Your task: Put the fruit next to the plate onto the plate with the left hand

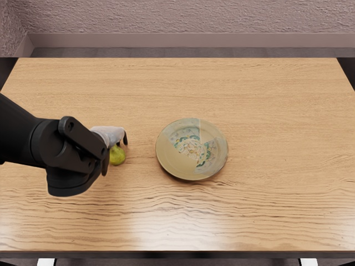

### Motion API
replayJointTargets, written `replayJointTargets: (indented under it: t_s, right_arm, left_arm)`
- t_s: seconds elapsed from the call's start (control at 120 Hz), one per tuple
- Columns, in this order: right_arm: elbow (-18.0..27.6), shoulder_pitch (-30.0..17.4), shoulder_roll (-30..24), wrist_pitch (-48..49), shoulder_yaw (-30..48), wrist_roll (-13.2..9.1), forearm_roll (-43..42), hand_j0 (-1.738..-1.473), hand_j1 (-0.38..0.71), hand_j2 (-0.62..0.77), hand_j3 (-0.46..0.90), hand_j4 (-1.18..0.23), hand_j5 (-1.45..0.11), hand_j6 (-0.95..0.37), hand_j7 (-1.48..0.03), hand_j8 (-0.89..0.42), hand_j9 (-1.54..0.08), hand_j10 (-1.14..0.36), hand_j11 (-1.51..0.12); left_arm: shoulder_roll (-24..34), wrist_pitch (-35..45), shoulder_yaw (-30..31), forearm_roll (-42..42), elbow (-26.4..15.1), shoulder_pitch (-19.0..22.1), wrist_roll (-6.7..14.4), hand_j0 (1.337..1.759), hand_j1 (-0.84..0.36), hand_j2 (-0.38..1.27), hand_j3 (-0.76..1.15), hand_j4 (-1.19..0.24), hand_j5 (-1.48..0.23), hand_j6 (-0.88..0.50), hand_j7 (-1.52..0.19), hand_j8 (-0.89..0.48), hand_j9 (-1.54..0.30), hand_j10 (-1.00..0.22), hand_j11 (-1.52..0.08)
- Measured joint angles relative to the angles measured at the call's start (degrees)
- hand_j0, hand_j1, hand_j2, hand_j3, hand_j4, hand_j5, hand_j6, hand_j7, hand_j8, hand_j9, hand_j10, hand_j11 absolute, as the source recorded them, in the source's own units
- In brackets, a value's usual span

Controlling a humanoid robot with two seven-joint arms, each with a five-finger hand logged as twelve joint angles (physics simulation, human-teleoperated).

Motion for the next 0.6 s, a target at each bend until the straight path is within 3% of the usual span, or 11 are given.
replayJointTargets:
  t_s: [0.6]
  right_arm:
    - [0.02,-0.01,0.00,0.00,0.00,0.00,0.00,-1.658,-0.35,0.00,0.00,0.00,0.00,0.00,0.00,0.00,0.00,0.00,0.00]
  left_arm:
    - [0.00,0.00,-0.25,-0.89,-0.03,0.06,-0.06,1.658,-0.12,0.08,0.00,-0.39,-0.50,-0.39,-0.50,-0.39,-0.50,-0.39,-0.50]
